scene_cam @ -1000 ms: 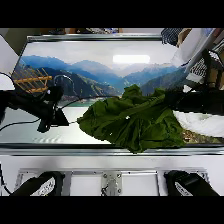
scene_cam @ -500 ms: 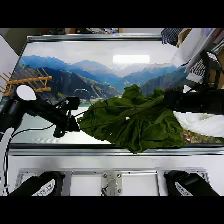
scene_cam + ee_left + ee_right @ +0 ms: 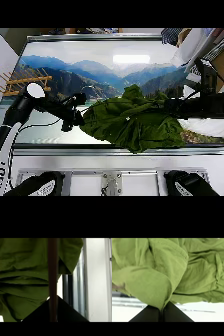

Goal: Fold the clothes and pants, and hang the long-sleeved shirts on hangers.

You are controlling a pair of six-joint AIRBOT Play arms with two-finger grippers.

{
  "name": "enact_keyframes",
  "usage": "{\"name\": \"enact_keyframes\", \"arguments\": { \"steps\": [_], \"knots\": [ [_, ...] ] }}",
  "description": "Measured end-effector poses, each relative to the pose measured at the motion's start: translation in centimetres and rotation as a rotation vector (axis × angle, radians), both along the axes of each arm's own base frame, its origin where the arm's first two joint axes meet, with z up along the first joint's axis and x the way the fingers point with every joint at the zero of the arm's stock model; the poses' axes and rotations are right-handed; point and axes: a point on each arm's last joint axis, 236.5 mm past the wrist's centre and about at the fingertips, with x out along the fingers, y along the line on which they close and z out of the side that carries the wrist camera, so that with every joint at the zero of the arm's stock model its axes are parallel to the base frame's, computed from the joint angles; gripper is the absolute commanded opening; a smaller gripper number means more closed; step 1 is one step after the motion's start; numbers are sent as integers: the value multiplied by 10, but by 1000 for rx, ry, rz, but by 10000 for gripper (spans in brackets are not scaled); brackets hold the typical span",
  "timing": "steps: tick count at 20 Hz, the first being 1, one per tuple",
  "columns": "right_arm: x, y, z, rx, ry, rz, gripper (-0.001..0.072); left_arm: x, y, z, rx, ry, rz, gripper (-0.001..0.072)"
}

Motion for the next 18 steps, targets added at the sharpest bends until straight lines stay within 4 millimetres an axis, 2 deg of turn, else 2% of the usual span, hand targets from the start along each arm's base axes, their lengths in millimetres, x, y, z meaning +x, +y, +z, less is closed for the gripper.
{"name": "enact_keyframes", "arguments": {
  "steps": [4,9,14,18],
  "knots": [
    [-5,-1,0,-8,10,8,16,9,-1,1,-3,-29,16,9],
    [2,4,5,16,-28,13,16,1,-1,-12,-1,-2,15,9],
    [7,26,12,65,-70,59,16,0,-1,-19,-1,12,21,9],
    [2,50,10,85,-63,116,15,2,-9,-19,-38,14,22,9]
  ]
}}
